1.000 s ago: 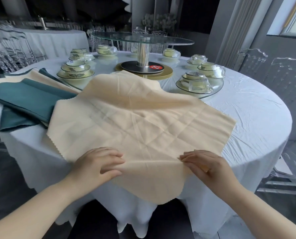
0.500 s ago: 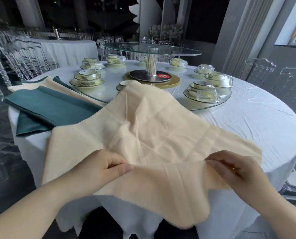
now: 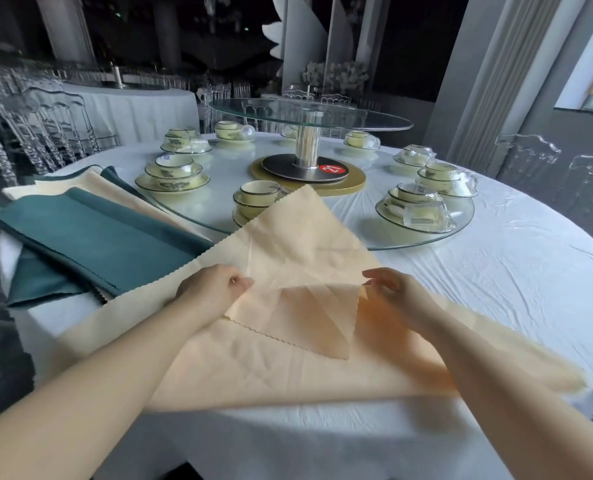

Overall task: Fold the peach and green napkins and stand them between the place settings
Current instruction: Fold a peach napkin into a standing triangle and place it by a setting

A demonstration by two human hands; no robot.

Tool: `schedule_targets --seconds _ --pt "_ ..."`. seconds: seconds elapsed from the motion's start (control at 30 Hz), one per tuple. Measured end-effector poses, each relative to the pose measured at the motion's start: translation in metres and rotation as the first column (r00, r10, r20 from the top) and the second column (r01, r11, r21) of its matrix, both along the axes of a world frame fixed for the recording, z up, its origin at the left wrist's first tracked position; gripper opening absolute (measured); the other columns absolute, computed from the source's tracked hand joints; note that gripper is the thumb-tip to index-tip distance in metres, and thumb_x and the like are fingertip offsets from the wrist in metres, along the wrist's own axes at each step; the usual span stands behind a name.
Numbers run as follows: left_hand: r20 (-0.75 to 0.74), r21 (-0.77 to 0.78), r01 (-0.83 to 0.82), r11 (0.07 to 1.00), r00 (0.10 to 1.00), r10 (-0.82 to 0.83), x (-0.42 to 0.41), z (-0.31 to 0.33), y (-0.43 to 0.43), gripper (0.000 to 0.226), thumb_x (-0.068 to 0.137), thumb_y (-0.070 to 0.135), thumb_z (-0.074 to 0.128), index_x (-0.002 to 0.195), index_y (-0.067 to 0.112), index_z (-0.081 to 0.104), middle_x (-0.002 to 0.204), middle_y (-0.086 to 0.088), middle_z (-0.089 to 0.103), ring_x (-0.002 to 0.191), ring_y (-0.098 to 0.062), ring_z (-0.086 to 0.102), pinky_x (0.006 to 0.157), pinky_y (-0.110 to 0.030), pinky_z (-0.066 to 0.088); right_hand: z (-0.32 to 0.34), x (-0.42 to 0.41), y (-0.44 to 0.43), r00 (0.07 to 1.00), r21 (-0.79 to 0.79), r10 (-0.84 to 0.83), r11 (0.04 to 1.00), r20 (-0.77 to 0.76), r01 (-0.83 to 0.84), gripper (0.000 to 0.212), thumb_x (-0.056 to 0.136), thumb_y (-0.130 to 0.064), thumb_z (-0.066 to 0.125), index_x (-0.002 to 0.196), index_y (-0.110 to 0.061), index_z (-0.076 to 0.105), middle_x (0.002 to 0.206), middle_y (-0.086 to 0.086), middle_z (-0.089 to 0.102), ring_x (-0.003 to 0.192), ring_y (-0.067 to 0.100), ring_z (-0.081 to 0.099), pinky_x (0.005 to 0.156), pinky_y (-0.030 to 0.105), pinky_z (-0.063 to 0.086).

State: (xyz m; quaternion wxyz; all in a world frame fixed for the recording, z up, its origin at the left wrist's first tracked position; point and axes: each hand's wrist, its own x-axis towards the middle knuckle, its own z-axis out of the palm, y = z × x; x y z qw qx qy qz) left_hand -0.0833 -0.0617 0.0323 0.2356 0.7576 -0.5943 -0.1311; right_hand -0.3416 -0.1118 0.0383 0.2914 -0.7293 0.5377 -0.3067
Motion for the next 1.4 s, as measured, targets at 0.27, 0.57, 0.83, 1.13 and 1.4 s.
schedule_targets --seconds 0.27,0.57,0.83,1.13,1.4 --pt "-0.340 -0.123 0.443 0.888 0.822 -0.457 0.013 -0.006 0.015 0.080 0.035 0.092 0.050 0.101 0.048 0.047 0.115 0.028 0.041 0.102 0.012 0.045 0.080 -0.003 0.038 -0.002 -0.019 0.017 0.859 -0.127 0.288 0.920 -0.424 -0.371 0.077 0.058 -0.042 0.054 0.126 -0.051 0.019 0.136 -0.020 0.017 0.128 -0.001 0.017 0.105 0.016 0.009" --pt "-0.057 0.084 0.510 0.856 0.860 -0.507 0.023 -0.011 0.024 0.061 0.062 0.065 0.054 0.119 0.048 0.044 0.117 0.046 0.021 0.122 0.014 0.029 0.104 -0.011 0.027 -0.006 0.023 0.002 0.937 -0.468 0.276 0.812 -0.216 -0.348 0.031 0.074 -0.036 0.049 0.075 -0.015 0.071 0.072 -0.009 0.069 0.085 0.003 0.056 0.074 0.010 0.043" --pt "0.160 -0.183 0.161 0.970 0.978 -0.132 0.009 0.010 -0.022 0.034 0.095 0.037 0.042 0.062 0.034 0.036 0.065 0.015 0.046 0.077 -0.014 0.044 0.058 -0.022 0.032 0.031 0.057 -0.063 0.997 -0.261 -0.057 0.965 -0.051 0.042 0.011 0.088 -0.017 0.055 0.079 -0.014 0.060 0.063 -0.005 0.057 0.068 0.018 0.052 0.059 0.025 0.037" --pt "0.271 -0.290 -0.012 0.957 0.958 0.094 0.021 0.012 -0.080 0.025 0.095 0.036 0.042 0.097 0.018 0.059 0.109 -0.002 0.056 0.109 -0.021 0.047 0.085 -0.027 0.025 0.036 0.088 -0.109 0.925 -0.313 -0.257 0.935 -0.280 0.165 0.023 0.092 -0.024 0.046 0.096 -0.008 0.062 0.101 0.011 0.064 0.102 0.031 0.053 0.087 0.032 0.036" --pt "0.320 -0.309 0.320 0.896 0.922 -0.219 0.002 0.017 -0.039 0.049 0.075 0.041 0.037 0.108 0.016 0.062 0.114 0.002 0.061 0.104 -0.016 0.057 0.094 -0.025 0.022 0.035 0.092 -0.125 0.911 -0.309 -0.285 0.932 -0.297 0.191 0.026 0.092 -0.023 0.045 0.099 -0.004 0.061 0.108 0.014 0.061 0.104 0.032 0.051 0.084 0.034 0.038"
